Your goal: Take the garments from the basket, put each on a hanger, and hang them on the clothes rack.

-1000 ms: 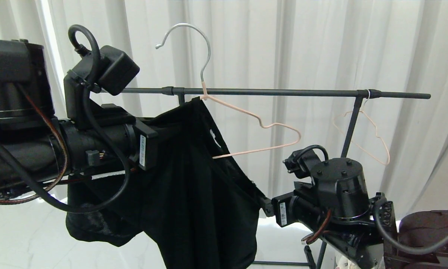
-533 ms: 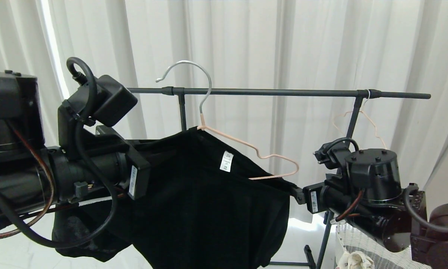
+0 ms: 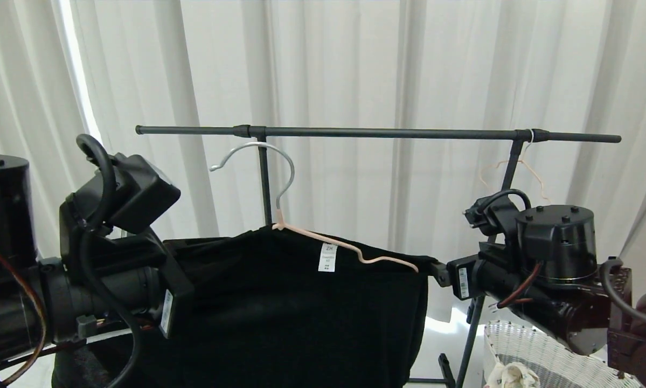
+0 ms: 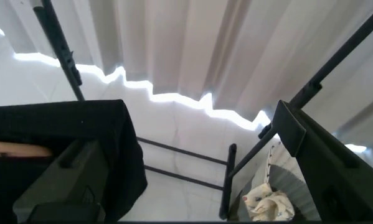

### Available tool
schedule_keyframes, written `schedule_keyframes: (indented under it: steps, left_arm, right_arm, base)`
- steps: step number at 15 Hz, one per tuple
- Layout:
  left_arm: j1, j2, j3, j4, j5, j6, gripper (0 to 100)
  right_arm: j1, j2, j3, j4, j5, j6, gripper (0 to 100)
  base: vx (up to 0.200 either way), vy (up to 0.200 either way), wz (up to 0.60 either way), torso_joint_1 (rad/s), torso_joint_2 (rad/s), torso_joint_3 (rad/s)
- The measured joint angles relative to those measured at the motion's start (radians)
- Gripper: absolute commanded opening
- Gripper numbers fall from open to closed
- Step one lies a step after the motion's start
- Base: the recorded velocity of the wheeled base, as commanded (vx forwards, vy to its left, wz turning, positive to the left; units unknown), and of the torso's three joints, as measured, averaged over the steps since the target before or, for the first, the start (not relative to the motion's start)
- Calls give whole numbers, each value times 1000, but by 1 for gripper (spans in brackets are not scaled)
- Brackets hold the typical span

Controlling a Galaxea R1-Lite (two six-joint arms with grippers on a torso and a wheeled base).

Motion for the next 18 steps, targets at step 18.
schedule_keyframes:
  steps: [18]
  left_arm:
    - [-63,117,24,-79,154,-28,0]
  right_arm:
    - [96,-132,4,122,364,-281,100]
  base:
    - [0,0,0,0,0,0]
